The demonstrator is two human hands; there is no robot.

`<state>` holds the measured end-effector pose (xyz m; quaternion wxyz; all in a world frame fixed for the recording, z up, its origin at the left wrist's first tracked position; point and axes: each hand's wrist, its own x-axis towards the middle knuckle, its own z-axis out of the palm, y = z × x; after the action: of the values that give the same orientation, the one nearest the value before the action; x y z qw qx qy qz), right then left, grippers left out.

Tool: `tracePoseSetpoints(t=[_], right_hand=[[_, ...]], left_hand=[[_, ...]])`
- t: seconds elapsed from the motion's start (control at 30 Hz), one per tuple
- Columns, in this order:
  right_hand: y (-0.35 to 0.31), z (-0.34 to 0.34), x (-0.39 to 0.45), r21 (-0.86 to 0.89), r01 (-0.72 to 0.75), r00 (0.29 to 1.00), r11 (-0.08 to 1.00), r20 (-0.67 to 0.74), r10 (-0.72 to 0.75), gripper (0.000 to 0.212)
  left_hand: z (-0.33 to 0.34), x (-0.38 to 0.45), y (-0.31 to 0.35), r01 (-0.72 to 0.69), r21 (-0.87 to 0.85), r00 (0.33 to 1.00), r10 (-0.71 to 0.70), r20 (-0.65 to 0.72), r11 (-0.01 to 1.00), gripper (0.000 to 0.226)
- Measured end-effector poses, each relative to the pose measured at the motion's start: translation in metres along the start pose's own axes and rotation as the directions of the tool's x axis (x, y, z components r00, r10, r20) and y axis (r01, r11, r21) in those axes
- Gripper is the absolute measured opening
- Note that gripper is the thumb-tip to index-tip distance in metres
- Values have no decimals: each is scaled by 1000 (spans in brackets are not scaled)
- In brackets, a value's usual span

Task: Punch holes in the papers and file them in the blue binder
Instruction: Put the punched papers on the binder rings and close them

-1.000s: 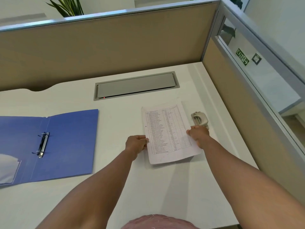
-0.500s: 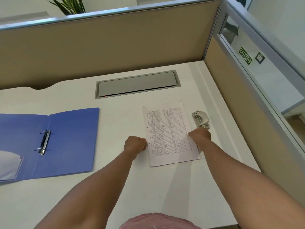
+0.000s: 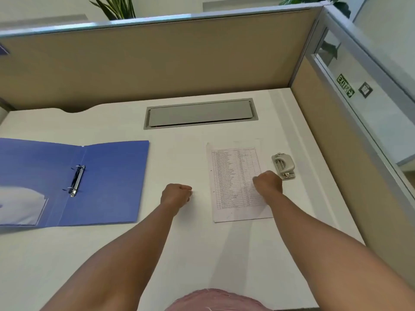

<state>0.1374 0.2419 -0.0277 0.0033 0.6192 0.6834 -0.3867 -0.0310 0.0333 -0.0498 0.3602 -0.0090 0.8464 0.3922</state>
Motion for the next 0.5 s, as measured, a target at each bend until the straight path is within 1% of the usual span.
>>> tracePoseSetpoints(t=[0.07,0.13,0.27,0.37,0.5], right_hand=[[-7,11,-5,-20,28,999,999,17,-28,24],[-18,24,-11,-37,47,998,998,38,-45,26],[-45,57,-31,6,48,995,999,87,-49,21],[-65,85,-49,43,82,988,996,126,-86,10],[-94,120,-72,48,120,972,992,196,-127,14]], left_hand=[[-14,2,-5,-5,-13,1000,4,-17,1000,12],[-33,5,-12,1,-30,999,-2,-33,1000,11],[-82,14,-32,21,-47,993,-27,-118,999,12],[-121,17,-45,48,-78,983,-60,-171,996,10],[-169,28,-67,98,-160,973,-129,-193,982,11]])
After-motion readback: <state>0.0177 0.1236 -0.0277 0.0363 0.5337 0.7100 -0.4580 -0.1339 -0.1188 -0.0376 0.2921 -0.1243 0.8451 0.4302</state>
